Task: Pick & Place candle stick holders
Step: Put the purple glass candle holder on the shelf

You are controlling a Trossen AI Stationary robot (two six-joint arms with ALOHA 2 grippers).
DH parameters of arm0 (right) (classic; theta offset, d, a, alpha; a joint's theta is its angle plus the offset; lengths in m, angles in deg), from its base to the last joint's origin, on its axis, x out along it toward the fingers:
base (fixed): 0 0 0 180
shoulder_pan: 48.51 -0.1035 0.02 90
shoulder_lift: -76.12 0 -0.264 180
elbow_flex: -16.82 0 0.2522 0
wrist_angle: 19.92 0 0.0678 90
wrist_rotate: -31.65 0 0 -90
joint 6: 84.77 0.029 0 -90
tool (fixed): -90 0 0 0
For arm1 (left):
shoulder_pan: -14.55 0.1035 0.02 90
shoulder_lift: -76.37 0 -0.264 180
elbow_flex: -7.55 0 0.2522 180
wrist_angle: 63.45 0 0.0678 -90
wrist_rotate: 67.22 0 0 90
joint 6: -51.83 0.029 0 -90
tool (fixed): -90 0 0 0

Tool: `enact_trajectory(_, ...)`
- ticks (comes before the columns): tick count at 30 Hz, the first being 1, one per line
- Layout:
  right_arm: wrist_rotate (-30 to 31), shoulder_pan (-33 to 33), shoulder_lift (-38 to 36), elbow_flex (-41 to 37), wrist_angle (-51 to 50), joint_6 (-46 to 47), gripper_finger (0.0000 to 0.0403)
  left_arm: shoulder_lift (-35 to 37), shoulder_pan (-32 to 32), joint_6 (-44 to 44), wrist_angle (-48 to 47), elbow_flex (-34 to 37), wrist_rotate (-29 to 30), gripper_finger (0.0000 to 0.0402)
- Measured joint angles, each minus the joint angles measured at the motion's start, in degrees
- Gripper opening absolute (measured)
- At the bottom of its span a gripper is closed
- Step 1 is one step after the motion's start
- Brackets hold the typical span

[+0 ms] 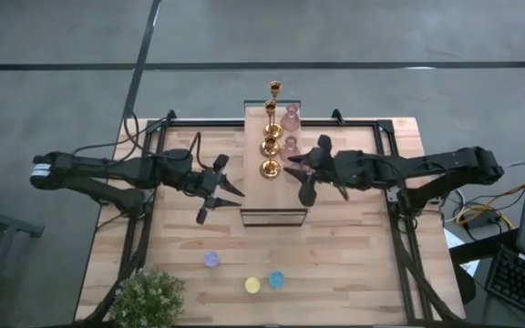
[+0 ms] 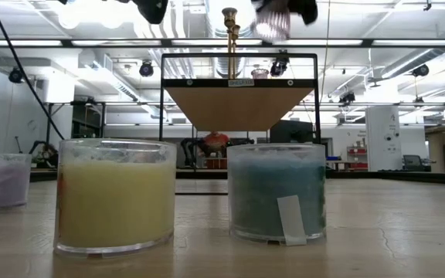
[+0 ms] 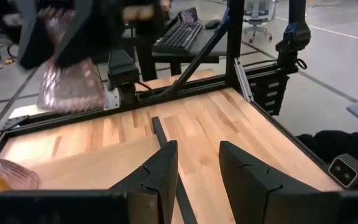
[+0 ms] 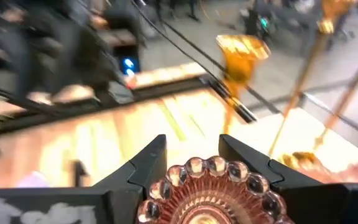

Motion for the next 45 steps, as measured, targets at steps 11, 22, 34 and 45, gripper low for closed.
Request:
enact_trajectory(11, -0.1, 5.8, 4.9, 0.0, -5.7, 3.1, 0.0135, 4.3, 0.0, -1.0, 0.6, 2.6, 0.4, 0.0122)
enact_trajectory(22, -0.1, 7.1, 9.1, 0.0, -5.9, 5.8, 0.0136, 7.2, 0.0, -1.5, 1.1, 4.5, 0.7, 0.0122)
enact_trajectory(34, 0.0, 7.7, 12.4, 0.0, -5.8, 5.7, 0.0136, 7.5, 0.0, -1.6, 1.1, 4.6, 0.7, 0.0122)
enact_trajectory(45, 1.4, 8.3, 13.8, 0.1, -4.8, 5.1, 0.014, 7.5, 0.0, -1.6, 3.9, 6.9, 0.9, 0.0122)
